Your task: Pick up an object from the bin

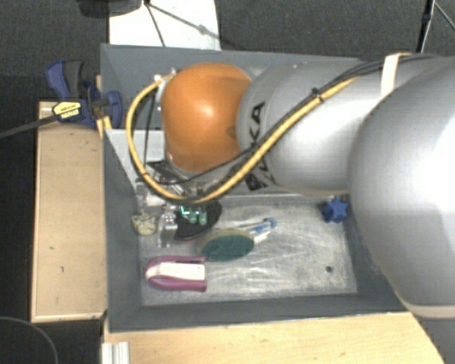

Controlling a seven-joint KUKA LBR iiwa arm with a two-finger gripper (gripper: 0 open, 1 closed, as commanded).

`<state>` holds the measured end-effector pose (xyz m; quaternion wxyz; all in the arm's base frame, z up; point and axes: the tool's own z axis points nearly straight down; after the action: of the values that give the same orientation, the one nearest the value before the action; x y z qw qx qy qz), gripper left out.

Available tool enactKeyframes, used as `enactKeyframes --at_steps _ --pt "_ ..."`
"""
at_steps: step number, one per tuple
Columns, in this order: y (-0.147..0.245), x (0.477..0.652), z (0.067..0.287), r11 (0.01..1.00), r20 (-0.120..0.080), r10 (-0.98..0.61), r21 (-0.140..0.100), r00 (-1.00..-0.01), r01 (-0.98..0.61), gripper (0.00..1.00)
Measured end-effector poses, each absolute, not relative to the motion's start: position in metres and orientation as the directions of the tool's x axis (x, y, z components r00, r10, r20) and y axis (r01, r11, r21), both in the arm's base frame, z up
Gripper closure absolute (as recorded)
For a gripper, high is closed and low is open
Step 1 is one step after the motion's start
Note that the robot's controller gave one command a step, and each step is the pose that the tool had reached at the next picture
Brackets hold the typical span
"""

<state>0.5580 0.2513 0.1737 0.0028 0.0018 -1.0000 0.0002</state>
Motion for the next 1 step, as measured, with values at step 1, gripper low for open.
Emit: enactKeyframes --at_steps 1 --pt "0.2038 0.4926 0.0738 0.999 0.002 -0.046 0.007 -0.999 -0.046 0.0"
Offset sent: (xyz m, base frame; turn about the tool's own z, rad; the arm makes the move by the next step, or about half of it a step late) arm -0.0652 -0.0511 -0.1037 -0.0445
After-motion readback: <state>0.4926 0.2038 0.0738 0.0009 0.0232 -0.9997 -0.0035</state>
